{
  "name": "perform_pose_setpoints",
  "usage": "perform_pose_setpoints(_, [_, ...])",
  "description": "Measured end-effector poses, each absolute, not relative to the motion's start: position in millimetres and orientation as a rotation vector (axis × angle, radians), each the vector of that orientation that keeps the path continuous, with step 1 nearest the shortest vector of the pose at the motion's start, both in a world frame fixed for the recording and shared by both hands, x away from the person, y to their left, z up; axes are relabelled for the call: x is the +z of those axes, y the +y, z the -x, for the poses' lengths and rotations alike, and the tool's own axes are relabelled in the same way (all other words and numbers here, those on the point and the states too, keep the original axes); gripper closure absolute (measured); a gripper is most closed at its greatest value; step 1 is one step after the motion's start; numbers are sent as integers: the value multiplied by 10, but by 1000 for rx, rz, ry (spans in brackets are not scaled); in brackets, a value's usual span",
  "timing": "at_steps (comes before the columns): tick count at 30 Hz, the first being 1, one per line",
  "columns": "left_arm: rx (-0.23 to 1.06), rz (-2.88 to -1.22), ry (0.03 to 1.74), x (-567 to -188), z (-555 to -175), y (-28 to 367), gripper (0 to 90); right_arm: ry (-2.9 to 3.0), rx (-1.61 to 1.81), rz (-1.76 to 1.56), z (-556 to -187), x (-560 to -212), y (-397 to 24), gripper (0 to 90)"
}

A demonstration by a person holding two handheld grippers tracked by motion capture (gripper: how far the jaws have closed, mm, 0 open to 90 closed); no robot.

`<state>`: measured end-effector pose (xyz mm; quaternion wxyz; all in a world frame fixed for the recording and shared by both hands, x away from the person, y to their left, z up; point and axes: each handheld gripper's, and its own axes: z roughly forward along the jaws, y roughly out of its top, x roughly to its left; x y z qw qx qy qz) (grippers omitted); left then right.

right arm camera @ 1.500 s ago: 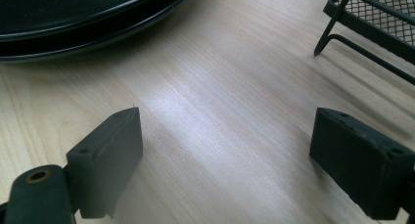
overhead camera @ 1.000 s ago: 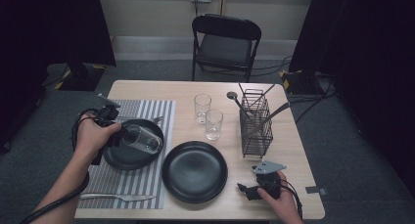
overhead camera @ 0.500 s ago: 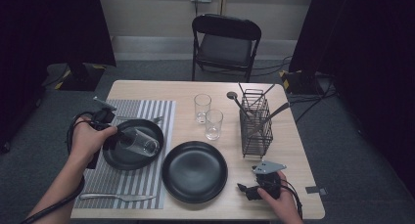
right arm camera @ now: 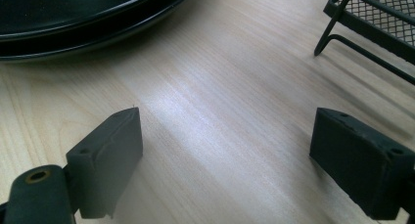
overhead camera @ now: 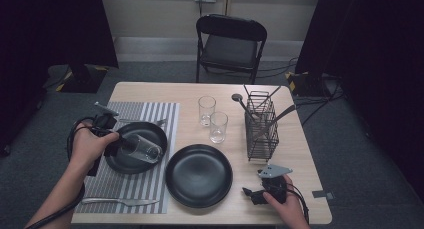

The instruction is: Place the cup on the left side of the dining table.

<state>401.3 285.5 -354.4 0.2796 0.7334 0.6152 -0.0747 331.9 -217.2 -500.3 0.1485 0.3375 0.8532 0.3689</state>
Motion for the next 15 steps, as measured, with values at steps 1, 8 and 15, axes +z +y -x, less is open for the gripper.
perform_pose_setpoints(1, [-210, -1957, 1659, -3542, -4003, 2851, 853, 2453, 1061, -971, -3319, -5003, -2172, 114])
perform_pose_setpoints(8, [-212, -1961, 1658, -3560, -3961, 2887, 853, 2453, 1061, -971, -3319, -5004, -2172, 114])
perform_pose_setpoints(15, [-213, -1956, 1660, -3582, -3918, 2946, 853, 2453, 1061, -970, -3319, -5004, -2172, 114])
